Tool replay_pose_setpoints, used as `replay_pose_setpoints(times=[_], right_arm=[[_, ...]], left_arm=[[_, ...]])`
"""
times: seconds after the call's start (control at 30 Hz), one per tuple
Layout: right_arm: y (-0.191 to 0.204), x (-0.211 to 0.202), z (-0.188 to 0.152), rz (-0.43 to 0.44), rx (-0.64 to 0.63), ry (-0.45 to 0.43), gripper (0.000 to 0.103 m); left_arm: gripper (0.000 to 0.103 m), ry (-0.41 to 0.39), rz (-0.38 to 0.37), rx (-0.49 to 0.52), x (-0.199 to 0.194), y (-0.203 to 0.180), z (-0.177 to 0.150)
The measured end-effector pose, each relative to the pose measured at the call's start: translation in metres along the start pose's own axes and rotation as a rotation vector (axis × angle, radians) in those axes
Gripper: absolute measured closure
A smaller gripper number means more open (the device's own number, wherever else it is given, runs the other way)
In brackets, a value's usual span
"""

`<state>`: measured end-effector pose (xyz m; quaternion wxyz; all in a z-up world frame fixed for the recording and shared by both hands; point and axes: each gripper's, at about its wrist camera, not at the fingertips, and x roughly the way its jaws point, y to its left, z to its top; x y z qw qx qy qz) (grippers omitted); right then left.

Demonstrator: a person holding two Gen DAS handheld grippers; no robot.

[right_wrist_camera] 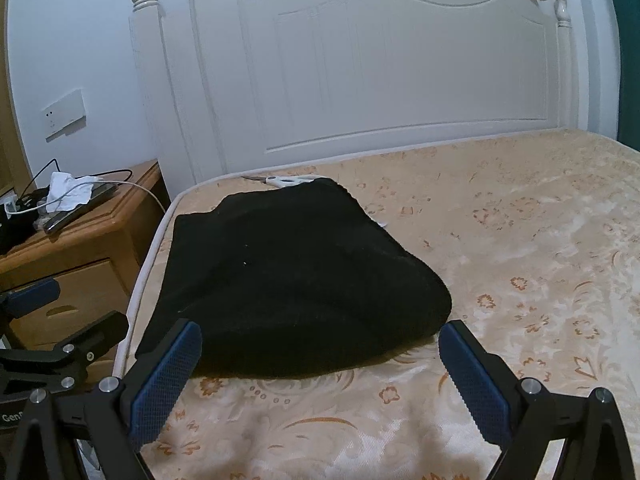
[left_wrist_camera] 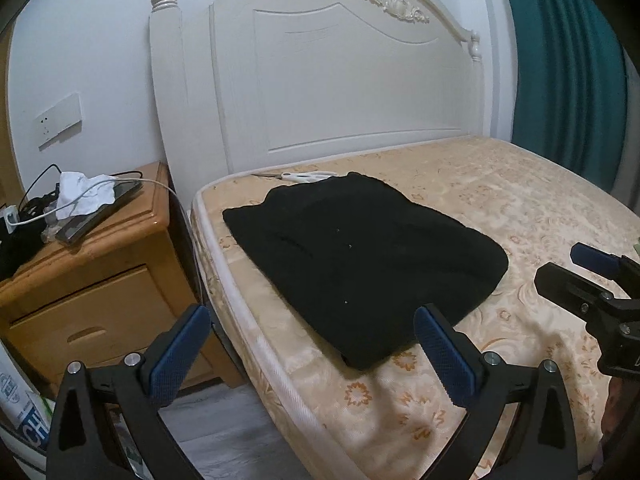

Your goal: Fold clothes

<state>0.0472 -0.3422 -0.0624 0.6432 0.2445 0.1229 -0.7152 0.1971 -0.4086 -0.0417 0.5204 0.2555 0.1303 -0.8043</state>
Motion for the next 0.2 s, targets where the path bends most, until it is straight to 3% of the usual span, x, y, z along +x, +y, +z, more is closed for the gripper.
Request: replay_pose_setpoints(times=[0.2], right_arm=[[-0.0014,0.0065,0.0001,-0.002,0.011,0.006,0.004]], left_arm=[[0.000,0.006,-0.034,-0.017,0.0052,0.0019,0.0003]])
